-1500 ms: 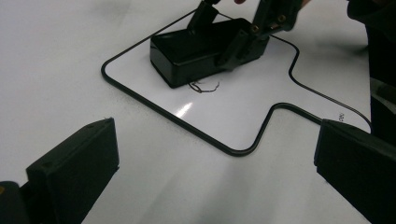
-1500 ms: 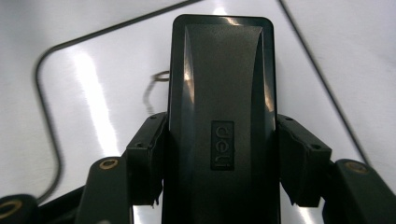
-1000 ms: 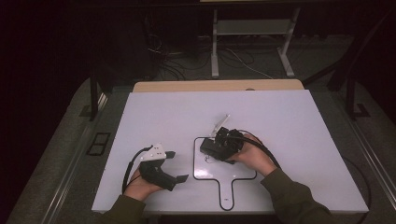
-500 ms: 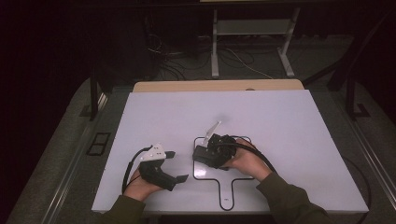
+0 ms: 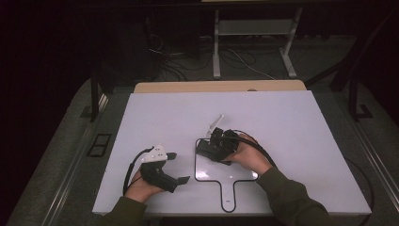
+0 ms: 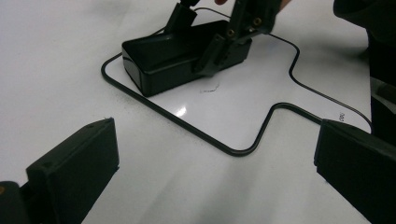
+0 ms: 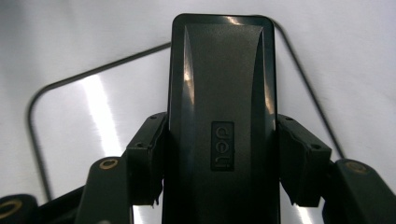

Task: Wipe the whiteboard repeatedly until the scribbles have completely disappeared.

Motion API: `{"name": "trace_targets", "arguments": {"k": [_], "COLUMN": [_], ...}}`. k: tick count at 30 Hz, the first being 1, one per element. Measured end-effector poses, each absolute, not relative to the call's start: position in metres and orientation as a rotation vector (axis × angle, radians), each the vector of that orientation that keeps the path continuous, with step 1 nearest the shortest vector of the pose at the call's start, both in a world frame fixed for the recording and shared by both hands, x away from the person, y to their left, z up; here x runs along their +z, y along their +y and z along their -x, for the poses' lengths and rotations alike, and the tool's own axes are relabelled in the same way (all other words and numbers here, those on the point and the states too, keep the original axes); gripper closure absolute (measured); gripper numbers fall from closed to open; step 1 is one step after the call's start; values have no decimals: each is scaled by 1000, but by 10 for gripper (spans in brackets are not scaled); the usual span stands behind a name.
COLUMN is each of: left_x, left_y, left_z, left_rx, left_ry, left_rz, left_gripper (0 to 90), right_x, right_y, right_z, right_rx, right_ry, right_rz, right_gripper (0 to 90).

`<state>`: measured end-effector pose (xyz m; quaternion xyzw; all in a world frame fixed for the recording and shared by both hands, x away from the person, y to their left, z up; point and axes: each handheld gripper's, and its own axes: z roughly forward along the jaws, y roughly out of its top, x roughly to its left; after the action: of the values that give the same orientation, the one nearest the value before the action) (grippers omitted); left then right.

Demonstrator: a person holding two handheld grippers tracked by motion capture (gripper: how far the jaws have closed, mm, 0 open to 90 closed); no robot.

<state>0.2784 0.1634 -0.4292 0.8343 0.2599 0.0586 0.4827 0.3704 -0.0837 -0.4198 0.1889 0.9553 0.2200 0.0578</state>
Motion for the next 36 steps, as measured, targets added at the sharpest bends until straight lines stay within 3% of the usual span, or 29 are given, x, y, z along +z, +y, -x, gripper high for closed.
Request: {"name": "trace_targets", "arguments": {"k": [9, 28, 36], "left_x": [-429, -429, -429], "left_y": [163, 164, 164], "left_z": [-278, -278, -278], "left_rx": [145, 145, 144], "left_ry": [635, 634, 634], "left_rz": [-2033, -2033, -2033], "left_gripper": [0, 0, 0], "right_x": [-419, -419, -419], "right_y": [-70, -84, -76], "right_z": [-348, -388, -381], "right_rx": [666, 623, 637], "right_ry": [2924, 2850, 2890], "right_rz": [-479, -621, -585], "right_gripper": [387, 387, 387]}}
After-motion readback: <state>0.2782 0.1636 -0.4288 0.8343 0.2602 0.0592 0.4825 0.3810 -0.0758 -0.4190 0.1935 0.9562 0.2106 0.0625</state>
